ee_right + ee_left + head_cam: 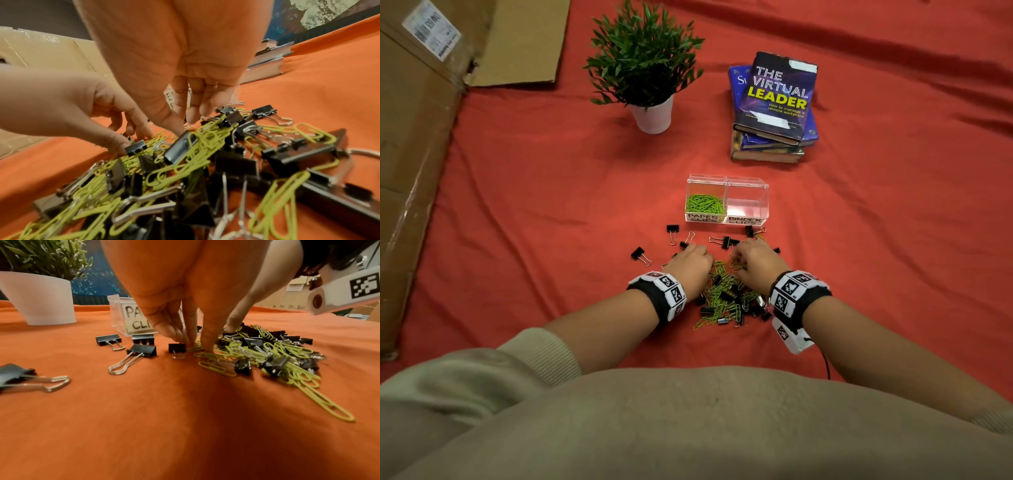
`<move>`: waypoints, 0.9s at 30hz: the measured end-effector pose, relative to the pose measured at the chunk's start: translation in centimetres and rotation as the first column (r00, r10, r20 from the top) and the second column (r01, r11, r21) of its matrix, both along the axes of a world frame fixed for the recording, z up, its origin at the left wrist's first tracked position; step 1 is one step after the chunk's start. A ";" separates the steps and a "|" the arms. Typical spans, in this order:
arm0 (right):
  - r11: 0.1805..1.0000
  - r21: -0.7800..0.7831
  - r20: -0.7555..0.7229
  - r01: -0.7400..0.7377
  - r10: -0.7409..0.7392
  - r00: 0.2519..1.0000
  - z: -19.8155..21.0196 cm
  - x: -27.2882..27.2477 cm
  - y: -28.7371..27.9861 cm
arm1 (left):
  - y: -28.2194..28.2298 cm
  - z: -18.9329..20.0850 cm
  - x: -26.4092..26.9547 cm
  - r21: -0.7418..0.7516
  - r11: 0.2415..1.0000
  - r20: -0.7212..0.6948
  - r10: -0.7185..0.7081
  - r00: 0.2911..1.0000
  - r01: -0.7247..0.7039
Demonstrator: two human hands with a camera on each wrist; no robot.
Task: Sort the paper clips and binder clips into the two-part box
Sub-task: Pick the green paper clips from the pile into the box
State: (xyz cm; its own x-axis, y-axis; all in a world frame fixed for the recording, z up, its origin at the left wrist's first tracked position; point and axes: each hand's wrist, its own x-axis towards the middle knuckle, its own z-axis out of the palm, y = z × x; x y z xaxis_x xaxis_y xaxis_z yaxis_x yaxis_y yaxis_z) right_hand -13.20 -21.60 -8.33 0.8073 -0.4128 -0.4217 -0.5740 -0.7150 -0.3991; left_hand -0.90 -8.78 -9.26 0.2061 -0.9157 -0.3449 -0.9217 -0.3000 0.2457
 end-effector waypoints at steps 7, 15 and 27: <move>0.958 -0.041 0.014 -0.284 0.284 0.959 -0.3 1.1 2.0 | 0.4 -0.3 -0.1 0.008 0.998 0.071 -0.057 0.996 0.057; 0.957 -0.061 0.031 -0.285 0.287 0.957 -1.1 0.6 2.6 | 0.7 -0.6 0.5 0.009 0.998 0.111 -0.059 0.992 0.058; 0.979 -0.048 -0.125 -0.196 0.189 0.974 -1.0 1.1 2.3 | -4.5 4.0 4.6 -0.255 0.923 -0.186 0.245 0.952 -0.288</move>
